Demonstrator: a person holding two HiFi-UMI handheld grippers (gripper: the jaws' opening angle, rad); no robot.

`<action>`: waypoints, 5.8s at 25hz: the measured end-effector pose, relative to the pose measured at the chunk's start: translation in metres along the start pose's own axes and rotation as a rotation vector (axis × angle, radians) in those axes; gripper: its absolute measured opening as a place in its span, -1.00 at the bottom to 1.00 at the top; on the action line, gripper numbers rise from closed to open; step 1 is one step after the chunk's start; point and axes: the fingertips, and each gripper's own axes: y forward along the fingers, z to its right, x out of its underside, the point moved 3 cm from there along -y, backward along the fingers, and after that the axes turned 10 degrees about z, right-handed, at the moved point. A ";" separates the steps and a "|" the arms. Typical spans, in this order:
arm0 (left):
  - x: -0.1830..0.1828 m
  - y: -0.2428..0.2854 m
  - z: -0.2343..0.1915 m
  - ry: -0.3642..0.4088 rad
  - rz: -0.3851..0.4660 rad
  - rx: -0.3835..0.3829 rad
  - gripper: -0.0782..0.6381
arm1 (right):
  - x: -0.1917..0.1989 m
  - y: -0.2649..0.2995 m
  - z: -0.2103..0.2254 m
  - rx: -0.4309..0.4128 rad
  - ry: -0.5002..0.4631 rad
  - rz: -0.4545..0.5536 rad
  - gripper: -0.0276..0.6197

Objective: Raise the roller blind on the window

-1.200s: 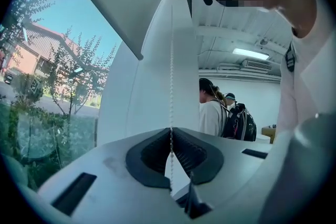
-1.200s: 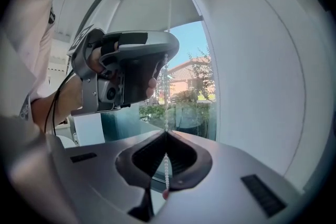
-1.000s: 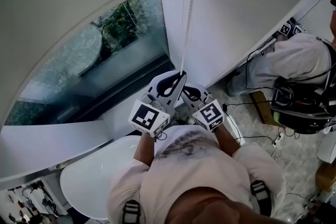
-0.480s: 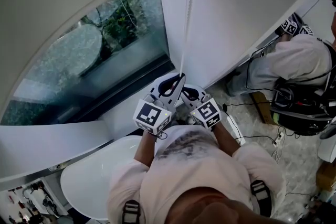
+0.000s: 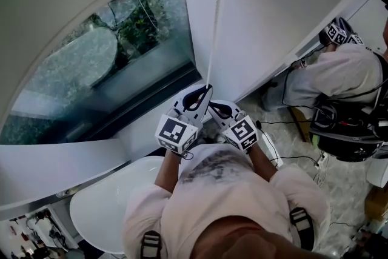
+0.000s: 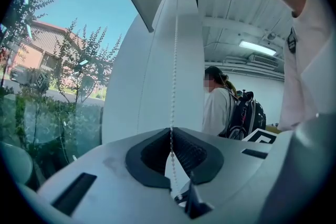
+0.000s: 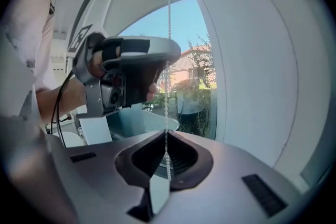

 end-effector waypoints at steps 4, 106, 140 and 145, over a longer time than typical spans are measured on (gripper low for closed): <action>-0.001 -0.001 -0.003 0.002 0.004 -0.004 -0.74 | -0.029 -0.012 0.006 0.021 0.032 0.086 -0.72; 0.048 -0.023 0.013 -0.040 -0.082 0.028 -0.65 | -0.104 -0.003 0.021 0.061 -0.099 0.211 -0.73; -0.170 0.046 0.012 0.167 0.194 0.039 -0.76 | -0.108 0.004 0.023 0.048 -0.100 0.205 -0.73; -0.149 0.039 0.012 0.153 0.157 0.035 -0.76 | -0.086 0.007 0.020 0.051 -0.084 0.157 -0.73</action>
